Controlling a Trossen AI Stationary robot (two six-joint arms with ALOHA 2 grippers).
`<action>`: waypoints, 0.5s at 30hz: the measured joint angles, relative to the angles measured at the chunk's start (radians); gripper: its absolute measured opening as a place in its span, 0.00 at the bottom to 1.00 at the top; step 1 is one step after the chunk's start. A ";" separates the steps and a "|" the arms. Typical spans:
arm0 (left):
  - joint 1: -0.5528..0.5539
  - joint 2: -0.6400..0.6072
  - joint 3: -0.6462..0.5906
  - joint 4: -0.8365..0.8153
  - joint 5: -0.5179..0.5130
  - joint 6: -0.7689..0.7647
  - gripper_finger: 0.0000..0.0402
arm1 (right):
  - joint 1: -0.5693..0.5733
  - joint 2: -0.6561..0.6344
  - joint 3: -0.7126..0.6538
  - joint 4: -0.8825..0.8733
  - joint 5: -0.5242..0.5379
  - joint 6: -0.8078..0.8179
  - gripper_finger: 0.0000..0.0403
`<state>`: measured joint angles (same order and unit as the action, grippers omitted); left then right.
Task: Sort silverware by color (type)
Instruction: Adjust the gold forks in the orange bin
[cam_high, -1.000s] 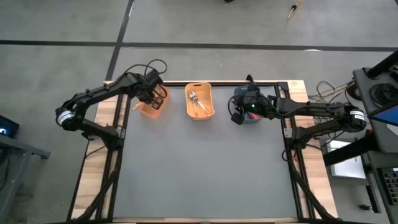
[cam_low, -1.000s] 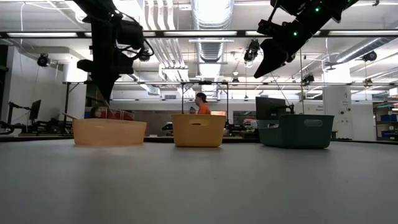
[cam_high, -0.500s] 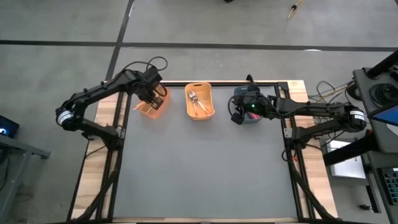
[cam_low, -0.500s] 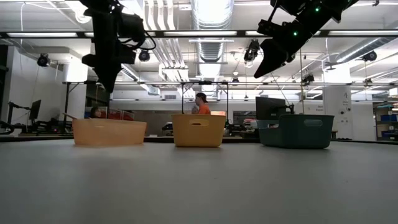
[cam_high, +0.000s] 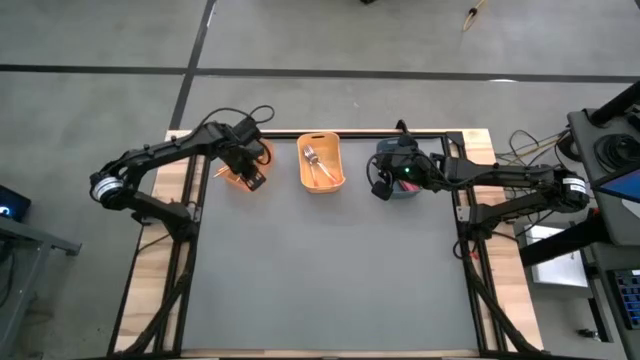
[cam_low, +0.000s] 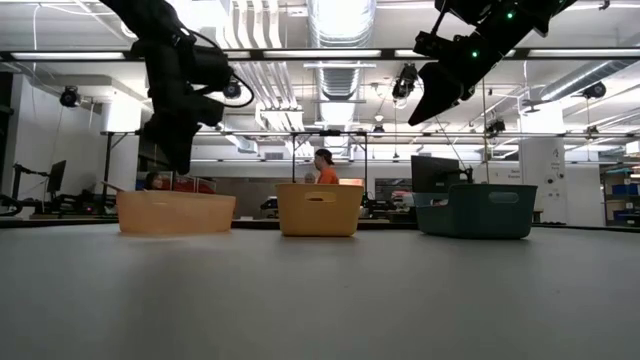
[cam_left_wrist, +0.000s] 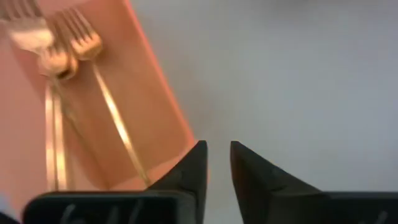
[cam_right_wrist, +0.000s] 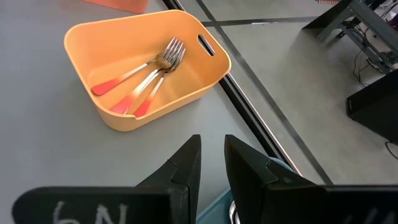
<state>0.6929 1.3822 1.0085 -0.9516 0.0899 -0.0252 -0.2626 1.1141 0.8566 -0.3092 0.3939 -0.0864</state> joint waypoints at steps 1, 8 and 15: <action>0.001 0.001 -0.001 0.000 -0.009 0.020 0.14 | 0.000 0.000 0.000 0.000 0.000 0.000 0.16; 0.012 0.001 -0.003 0.000 -0.097 0.173 0.29 | 0.000 0.000 0.000 0.000 0.000 0.000 0.16; 0.041 0.001 -0.015 0.013 -0.107 0.227 0.30 | 0.000 0.000 0.000 0.000 0.000 -0.001 0.16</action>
<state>0.7339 1.3830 0.9930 -0.9385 -0.0166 0.2017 -0.2626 1.1142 0.8566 -0.3092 0.3940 -0.0873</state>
